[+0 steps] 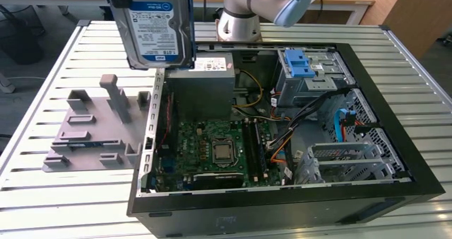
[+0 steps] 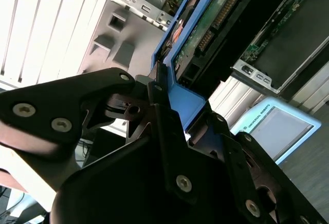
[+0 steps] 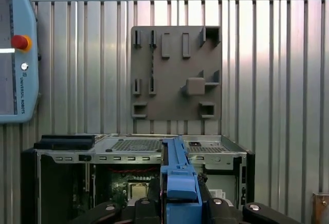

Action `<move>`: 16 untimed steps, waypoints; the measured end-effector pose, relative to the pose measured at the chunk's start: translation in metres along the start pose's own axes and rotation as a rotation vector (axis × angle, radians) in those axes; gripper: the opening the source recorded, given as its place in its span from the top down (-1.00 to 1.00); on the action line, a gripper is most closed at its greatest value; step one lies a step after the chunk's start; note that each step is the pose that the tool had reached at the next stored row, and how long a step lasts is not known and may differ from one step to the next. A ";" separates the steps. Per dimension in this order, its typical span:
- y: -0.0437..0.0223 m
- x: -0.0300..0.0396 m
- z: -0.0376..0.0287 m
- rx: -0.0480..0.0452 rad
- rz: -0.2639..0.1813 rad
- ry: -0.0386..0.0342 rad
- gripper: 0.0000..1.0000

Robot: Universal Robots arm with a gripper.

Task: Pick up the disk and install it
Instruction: 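Pick up the disk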

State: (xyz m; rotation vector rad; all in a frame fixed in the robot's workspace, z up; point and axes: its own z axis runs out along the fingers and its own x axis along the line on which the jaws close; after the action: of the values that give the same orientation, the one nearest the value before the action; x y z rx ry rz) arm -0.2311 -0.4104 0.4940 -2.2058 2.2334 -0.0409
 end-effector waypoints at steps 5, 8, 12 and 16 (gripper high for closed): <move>-0.0109 0.0014 0.0002 -0.0017 0.000 0.0000 0.27; -0.0177 0.0024 0.0004 -0.0027 0.000 0.0000 0.27; -0.0258 0.0034 0.0006 -0.0040 0.000 0.0001 0.27; -0.0268 0.0035 0.0006 -0.0040 0.000 0.0001 0.27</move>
State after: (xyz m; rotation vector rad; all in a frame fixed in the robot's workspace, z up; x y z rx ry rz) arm -0.2044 -0.4143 0.4940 -2.2078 2.2355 -0.0365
